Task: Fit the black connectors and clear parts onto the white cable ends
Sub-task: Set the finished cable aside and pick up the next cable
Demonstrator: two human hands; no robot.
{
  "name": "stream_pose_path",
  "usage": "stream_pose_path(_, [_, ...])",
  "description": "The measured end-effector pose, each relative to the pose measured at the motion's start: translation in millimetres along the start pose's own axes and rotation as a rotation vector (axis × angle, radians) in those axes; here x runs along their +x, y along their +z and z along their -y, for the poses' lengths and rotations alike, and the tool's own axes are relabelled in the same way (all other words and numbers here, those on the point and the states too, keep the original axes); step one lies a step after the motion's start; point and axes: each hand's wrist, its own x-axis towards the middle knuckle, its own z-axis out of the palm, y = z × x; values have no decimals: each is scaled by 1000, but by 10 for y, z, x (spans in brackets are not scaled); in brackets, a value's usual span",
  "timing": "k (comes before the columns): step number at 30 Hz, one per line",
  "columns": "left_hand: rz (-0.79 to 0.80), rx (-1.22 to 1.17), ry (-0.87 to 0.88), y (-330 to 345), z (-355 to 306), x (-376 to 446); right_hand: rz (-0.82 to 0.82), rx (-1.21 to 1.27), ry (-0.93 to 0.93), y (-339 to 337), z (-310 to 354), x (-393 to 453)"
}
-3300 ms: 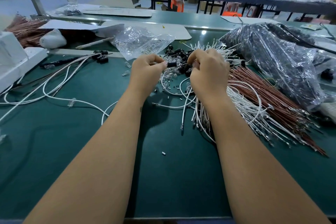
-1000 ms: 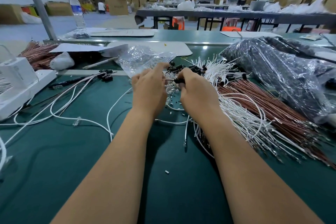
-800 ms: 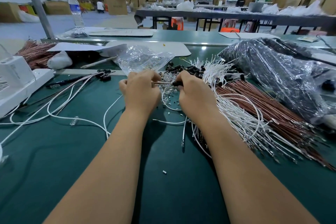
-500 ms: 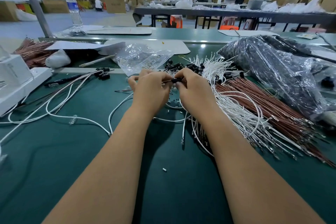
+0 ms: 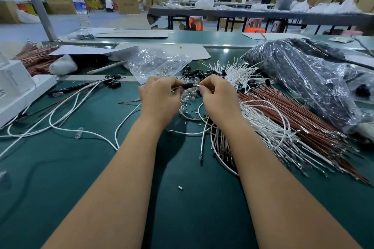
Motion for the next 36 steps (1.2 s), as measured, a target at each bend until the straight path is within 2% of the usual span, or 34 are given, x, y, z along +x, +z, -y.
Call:
stream_pose_path(13, [97, -223, 0, 14, -67, -17, -68, 121, 49, -21, -5, 40])
stream_pose_path(27, [73, -211, 28, -10, -24, -32, -73, 125, 45, -31, 36, 18])
stream_pose_path(36, [157, -326, -12, 15, -27, -44, -86, 151, 44, -47, 44, 20])
